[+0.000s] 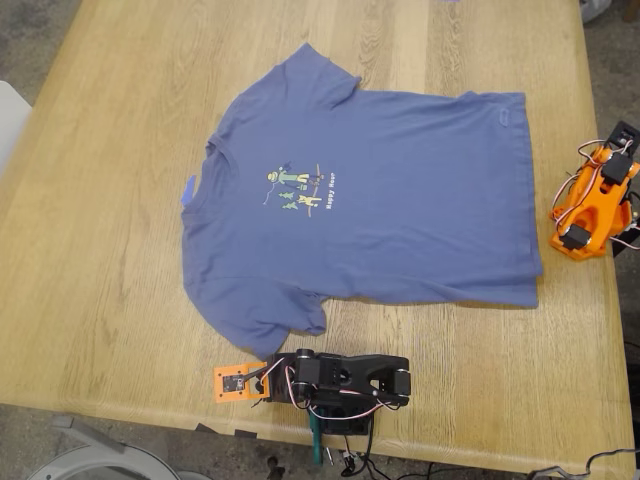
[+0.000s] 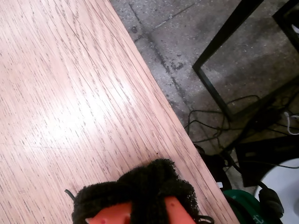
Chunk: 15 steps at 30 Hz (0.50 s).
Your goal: Fold a T-shirt
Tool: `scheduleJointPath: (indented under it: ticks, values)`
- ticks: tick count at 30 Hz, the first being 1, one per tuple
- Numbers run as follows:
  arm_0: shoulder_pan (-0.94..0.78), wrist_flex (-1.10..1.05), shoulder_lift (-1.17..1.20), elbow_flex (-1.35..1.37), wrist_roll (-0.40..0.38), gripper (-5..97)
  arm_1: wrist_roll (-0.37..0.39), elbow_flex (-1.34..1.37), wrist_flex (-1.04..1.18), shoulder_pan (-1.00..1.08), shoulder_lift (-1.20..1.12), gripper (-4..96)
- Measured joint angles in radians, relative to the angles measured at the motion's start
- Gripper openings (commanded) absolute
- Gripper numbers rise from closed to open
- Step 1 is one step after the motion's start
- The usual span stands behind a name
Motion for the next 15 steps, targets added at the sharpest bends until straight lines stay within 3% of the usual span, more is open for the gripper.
scheduleJointPath:
  ticks: [15]
  values:
    - [0.023,0.0,0.0,0.0,0.0,0,-0.011,0.0,0.0,0.015,0.0,0.1]
